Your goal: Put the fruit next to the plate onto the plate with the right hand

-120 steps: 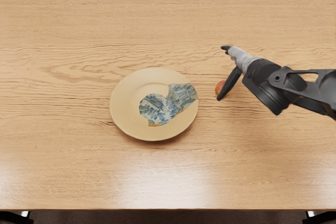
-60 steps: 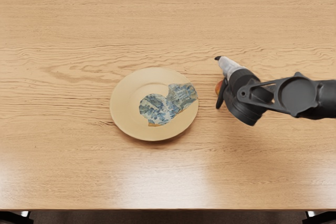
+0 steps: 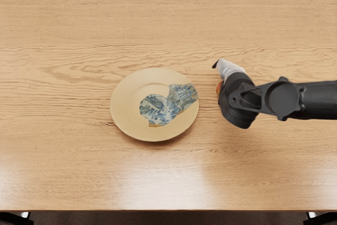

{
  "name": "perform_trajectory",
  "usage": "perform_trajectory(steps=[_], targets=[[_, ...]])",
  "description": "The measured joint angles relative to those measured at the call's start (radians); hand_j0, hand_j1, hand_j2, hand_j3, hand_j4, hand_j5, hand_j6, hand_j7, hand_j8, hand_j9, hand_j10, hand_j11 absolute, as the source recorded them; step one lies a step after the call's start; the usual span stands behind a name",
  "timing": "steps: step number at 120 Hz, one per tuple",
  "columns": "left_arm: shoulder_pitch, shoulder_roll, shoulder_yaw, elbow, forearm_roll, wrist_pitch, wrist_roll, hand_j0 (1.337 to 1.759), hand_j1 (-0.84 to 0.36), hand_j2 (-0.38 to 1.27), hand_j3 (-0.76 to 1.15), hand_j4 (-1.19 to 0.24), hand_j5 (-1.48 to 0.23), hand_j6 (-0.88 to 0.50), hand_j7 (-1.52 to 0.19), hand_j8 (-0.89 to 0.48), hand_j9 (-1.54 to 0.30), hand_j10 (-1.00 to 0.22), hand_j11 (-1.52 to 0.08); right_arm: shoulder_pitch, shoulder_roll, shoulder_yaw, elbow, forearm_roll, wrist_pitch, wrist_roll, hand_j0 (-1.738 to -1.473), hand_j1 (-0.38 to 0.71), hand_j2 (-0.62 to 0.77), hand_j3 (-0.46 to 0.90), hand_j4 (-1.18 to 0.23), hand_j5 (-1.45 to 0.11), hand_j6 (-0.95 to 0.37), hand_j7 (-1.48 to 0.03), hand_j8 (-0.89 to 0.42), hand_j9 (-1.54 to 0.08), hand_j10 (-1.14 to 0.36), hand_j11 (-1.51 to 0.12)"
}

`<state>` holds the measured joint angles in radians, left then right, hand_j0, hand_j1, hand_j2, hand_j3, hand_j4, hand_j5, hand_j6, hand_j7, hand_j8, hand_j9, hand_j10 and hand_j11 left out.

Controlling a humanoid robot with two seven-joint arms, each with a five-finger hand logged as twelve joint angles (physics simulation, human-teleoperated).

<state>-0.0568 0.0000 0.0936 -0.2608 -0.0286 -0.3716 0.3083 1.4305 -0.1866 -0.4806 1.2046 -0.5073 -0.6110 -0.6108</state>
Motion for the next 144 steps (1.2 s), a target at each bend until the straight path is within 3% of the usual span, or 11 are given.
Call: perform_trajectory(steps=[61,94,118,144], targets=[[0.0,0.0,0.0,0.0,0.0,0.0,0.0,1.658,0.35,0.0,0.0,0.0,0.0,0.0,0.0,0.0,0.0,0.0,0.0,-0.008,0.008,-0.004,-0.001,0.0,0.0,0.0,-1.658,0.22,-0.09,0.0,-0.48,-0.62,-0.48,-0.62,-0.48,-0.62,-0.46,-0.62],[0.0,0.0,0.0,0.0,0.001,0.0,0.0,1.658,0.35,0.0,0.0,0.0,0.0,0.0,0.0,0.0,0.0,0.0,0.0,-0.018,0.009,-0.002,0.0,-0.01,0.0,-0.001,-1.652,0.26,-0.05,0.0,-0.62,-0.73,-0.6,-0.76,-0.4,-0.76,-0.37,-0.79],[0.0,0.0,0.0,0.0,0.0,0.0,0.0,1.658,0.35,0.0,0.0,0.0,0.0,0.0,0.0,0.0,0.0,0.0,0.0,-0.021,0.01,0.005,0.004,-0.005,0.001,-0.001,-1.651,0.31,0.11,0.0,-0.7,-0.86,-0.69,-0.89,-0.37,-0.88,-0.38,-0.92],[0.0,0.0,0.0,0.0,0.0,-0.001,0.0,1.658,0.35,0.0,0.0,0.0,0.0,0.0,0.0,0.0,0.0,0.0,0.0,-0.016,0.005,0.031,0.006,-0.001,0.001,-0.001,-1.653,0.28,0.28,0.0,-0.74,-0.94,-0.73,-0.95,-0.45,-0.95,-0.47,-0.97]])
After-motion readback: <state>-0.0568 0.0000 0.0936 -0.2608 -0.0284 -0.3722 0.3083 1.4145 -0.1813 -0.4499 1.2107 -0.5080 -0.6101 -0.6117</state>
